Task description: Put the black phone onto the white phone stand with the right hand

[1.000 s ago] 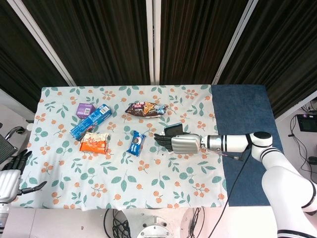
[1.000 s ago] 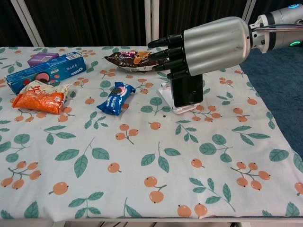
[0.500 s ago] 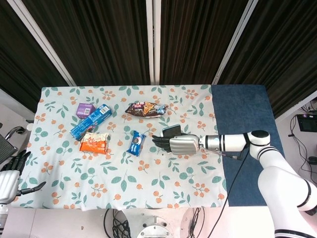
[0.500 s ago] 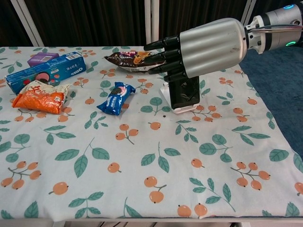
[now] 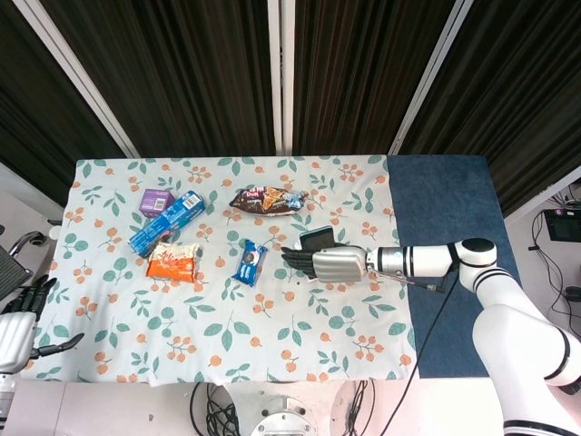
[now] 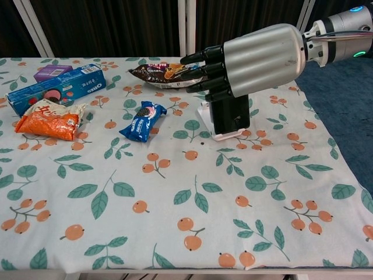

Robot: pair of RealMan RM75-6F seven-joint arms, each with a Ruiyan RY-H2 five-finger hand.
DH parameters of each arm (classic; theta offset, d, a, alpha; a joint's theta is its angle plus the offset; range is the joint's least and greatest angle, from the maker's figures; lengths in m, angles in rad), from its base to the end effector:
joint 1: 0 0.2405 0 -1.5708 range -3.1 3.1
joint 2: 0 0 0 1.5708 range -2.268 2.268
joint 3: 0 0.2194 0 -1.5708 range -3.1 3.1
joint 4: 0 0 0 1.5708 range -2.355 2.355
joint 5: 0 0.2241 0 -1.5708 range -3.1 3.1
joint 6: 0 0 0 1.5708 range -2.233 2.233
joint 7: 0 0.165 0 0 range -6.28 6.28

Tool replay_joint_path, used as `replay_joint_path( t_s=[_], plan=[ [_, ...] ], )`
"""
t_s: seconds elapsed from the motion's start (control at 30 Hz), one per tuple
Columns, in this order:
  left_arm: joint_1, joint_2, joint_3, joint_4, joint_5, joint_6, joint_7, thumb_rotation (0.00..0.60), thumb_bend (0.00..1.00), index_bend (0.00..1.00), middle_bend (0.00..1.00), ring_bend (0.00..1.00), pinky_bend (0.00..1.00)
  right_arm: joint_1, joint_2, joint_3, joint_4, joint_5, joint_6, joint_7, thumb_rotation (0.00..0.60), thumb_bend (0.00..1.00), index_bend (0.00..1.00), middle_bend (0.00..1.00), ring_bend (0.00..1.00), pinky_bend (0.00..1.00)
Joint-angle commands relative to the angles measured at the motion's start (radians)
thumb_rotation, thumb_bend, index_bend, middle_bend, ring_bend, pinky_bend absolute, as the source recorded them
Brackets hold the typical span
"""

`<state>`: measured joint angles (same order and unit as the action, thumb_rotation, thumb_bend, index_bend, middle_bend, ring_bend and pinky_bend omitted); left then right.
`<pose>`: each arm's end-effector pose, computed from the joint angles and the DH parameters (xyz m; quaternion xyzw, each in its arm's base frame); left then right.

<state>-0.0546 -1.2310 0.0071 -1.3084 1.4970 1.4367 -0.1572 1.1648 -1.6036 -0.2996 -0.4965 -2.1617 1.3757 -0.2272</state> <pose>-0.3473 0.1806 0.1165 -0.6032 -0.4170 -0.3380 0.5900 -0.0921 -0.3890 -0.0045 0.8282 0.4542 0.2468 0.2165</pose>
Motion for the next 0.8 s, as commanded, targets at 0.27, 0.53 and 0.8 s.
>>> replay_joint_path(
  t_s=[0.27,0.53,0.8],
  plan=[
    [-0.001,0.0,-0.001,0.002,0.002,0.001,-0.001,0.316,0.07,0.03,0.02,0.1,0.26,-0.003,-0.005,-0.001,0.0,0.013,0.001,0.005,0.6,0.29,0.47,0.08,0.0,0.0],
    [0.0,0.0,0.001,0.004,0.001,-0.002,-0.003,0.318,0.07,0.03,0.02,0.1,0.26,-0.012,-0.019,0.002,0.001,0.026,0.002,-0.001,0.6,0.29,0.46,0.09,0.0,0.0],
    [0.0,0.0,0.001,0.007,0.001,-0.004,-0.006,0.319,0.07,0.03,0.02,0.1,0.26,-0.017,-0.027,-0.002,0.015,0.03,0.002,-0.002,0.6,0.29,0.47,0.08,0.0,0.0]
  ],
)
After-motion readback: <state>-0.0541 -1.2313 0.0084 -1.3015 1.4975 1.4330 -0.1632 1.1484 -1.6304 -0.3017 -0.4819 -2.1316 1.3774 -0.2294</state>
